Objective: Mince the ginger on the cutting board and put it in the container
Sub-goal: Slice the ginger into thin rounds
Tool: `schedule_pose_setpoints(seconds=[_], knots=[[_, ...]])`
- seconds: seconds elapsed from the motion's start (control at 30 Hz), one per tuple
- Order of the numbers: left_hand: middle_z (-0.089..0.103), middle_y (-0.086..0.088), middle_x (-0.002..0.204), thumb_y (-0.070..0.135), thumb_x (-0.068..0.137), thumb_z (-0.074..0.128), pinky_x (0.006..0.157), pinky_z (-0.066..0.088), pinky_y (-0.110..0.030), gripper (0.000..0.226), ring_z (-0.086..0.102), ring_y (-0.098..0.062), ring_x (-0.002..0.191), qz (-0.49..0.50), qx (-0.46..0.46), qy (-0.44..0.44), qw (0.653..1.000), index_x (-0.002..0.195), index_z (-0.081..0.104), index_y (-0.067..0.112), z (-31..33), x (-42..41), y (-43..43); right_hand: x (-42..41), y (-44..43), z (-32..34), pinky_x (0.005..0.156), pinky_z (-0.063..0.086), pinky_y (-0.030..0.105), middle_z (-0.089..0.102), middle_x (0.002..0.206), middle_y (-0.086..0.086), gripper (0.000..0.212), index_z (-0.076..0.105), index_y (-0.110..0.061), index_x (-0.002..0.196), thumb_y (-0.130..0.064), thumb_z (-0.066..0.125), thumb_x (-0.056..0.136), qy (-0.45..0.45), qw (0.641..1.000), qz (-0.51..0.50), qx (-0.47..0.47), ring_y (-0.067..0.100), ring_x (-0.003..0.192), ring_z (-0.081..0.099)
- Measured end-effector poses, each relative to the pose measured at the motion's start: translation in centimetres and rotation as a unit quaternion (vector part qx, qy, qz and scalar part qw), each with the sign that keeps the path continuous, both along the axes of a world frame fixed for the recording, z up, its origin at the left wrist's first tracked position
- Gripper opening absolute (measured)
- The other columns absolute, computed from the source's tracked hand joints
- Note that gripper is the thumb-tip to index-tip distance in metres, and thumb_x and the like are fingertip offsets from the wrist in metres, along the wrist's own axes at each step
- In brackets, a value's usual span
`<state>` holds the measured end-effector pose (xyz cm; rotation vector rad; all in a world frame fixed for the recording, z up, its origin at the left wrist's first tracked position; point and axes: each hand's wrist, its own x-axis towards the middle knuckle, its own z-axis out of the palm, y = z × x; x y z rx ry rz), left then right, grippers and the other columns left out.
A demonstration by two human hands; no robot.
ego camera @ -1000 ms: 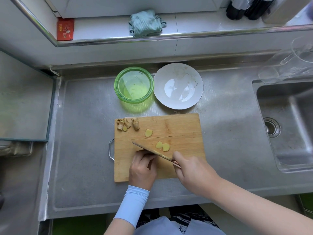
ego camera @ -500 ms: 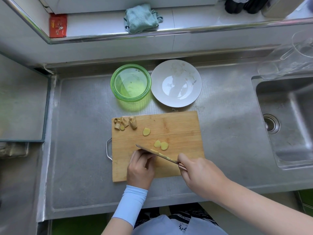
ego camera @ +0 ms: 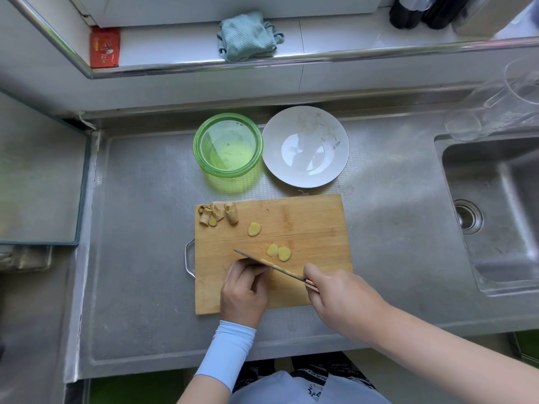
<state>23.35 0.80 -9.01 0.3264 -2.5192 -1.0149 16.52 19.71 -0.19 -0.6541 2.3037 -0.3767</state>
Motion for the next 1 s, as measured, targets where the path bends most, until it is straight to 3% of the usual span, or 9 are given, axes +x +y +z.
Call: schedule_pose_setpoints(seconds=[0.33, 0.47, 0.7, 0.83, 0.9, 1.0], knots=[[0.065, -0.003, 0.082, -0.005, 0.072, 0.074, 0.079, 0.042, -0.012, 0.012, 0.059, -0.018, 0.08, -0.001, 0.0, -0.013, 1.0, 0.074, 0.071, 0.006, 0.2, 0.0, 0.1, -0.5, -1.6, -0.3, 0.058, 0.046, 0.043, 0.057, 0.076, 0.008, 0.005, 0.037, -0.024, 0.098, -0.028, 0.039, 0.098, -0.001, 1.0, 0.001, 0.016, 0.036, 0.065, 0.048], [0.063, -0.003, 0.079, -0.002, 0.075, 0.074, 0.078, 0.041, -0.013, 0.01, 0.058, -0.019, 0.077, -0.001, -0.004, -0.016, 1.0, 0.073, 0.07, 0.006, 0.2, 0.1, 0.1, -1.1, -3.4, -0.6, 0.057, 0.035, 0.037, 0.064, 0.092, 0.013, 0.015, 0.043, -0.021, 0.111, -0.026, 0.043, 0.096, 0.01, 0.999, 0.016, 0.029, 0.034, 0.069, 0.044], [0.063, -0.005, 0.086, -0.002, 0.078, 0.071, 0.078, 0.047, -0.019, 0.007, 0.061, -0.021, 0.082, -0.004, -0.002, -0.019, 1.0, 0.081, 0.073, 0.005, 0.6, 0.5, 0.3, -0.9, -3.5, -0.2, 0.058, 0.03, 0.037, 0.065, 0.095, 0.015, 0.017, 0.043, -0.019, 0.113, -0.025, 0.042, 0.097, 0.024, 0.999, 0.016, 0.026, 0.037, 0.075, 0.052], [0.066, -0.004, 0.084, -0.001, 0.076, 0.073, 0.085, 0.038, -0.006, 0.009, 0.06, -0.017, 0.083, 0.008, -0.014, -0.019, 1.0, 0.08, 0.074, 0.007, 0.6, 0.4, 0.4, -0.3, -2.7, 0.1, 0.056, 0.033, 0.039, 0.063, 0.087, 0.012, 0.009, 0.035, -0.022, 0.102, -0.026, 0.043, 0.097, 0.028, 1.0, 0.007, -0.002, 0.037, 0.068, 0.044], [0.068, -0.007, 0.086, -0.001, 0.073, 0.074, 0.086, 0.039, -0.008, 0.011, 0.06, -0.017, 0.086, 0.022, -0.014, -0.023, 0.999, 0.081, 0.076, 0.007, 0.4, 0.5, 0.4, 0.2, -1.8, 0.2, 0.053, 0.036, 0.041, 0.061, 0.08, 0.009, 0.015, 0.027, -0.027, 0.094, -0.029, 0.042, 0.098, 0.036, 0.999, 0.003, -0.015, 0.036, 0.064, 0.044], [0.069, -0.01, 0.086, -0.002, 0.071, 0.075, 0.088, 0.037, -0.006, 0.014, 0.059, -0.019, 0.088, 0.03, -0.026, -0.025, 0.999, 0.082, 0.077, 0.006, 0.1, 0.6, 0.5, 1.0, -0.6, 0.5, 0.051, 0.041, 0.043, 0.055, 0.069, 0.005, 0.011, 0.03, -0.025, 0.094, -0.03, 0.039, 0.099, 0.041, 0.999, 0.004, -0.026, 0.033, 0.058, 0.046]])
